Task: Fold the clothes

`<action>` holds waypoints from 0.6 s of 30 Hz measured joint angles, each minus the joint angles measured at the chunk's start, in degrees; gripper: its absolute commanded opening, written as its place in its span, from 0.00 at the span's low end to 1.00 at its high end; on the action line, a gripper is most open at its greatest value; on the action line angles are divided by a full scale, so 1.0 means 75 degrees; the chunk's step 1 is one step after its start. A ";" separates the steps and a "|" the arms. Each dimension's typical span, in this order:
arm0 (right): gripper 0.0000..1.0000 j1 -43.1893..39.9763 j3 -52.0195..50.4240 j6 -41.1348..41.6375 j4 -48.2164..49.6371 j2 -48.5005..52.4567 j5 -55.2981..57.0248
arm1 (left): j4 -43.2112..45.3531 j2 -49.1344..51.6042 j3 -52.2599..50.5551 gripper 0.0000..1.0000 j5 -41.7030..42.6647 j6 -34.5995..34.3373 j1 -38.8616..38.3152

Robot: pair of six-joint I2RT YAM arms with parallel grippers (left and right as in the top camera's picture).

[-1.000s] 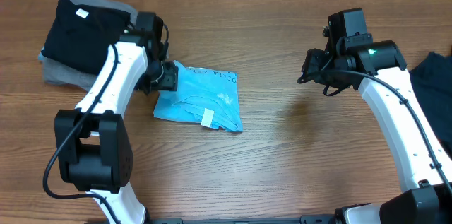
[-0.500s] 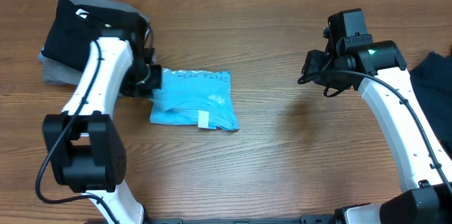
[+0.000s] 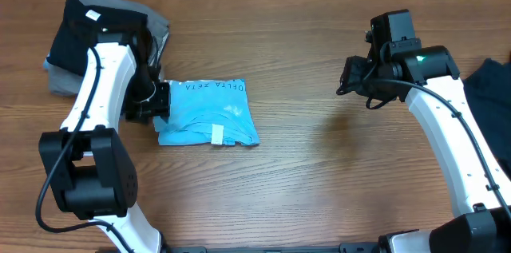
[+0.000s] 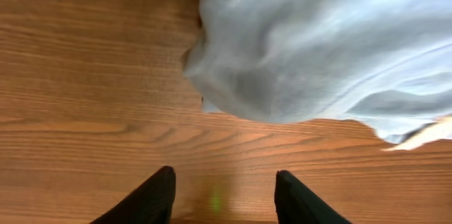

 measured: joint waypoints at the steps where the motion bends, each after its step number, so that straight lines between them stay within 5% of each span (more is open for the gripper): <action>1: 0.56 0.0000 -0.0015 -0.0041 0.0122 0.0000 -0.0146 | 0.0061 0.0000 -0.0122 0.43 -0.0012 -0.0003 0.0000; 8: 0.54 0.0332 -0.0988 -0.0245 0.2095 -0.0006 -0.1929 | 0.1008 0.0000 -0.0297 0.35 0.0361 0.0090 0.0000; 11: 0.54 0.0804 -0.1749 -0.0259 0.3107 0.0061 -0.2806 | 0.1393 0.0000 -0.0332 0.04 0.0536 0.0195 0.0000; 13: 0.54 0.1157 -0.2218 -0.0268 0.3774 0.0128 -0.3284 | 0.1495 0.0000 -0.0391 0.04 0.0618 0.0242 0.0000; 16: 0.76 0.1743 -0.2847 -0.0058 0.4747 0.0219 -0.3649 | 0.1486 0.0000 -0.0431 0.05 0.0854 0.0300 0.0000; 18: 0.79 0.2133 -0.3162 0.0277 0.5310 0.0344 -0.3698 | 0.1431 0.0000 -0.0431 0.20 0.1119 0.0428 0.0000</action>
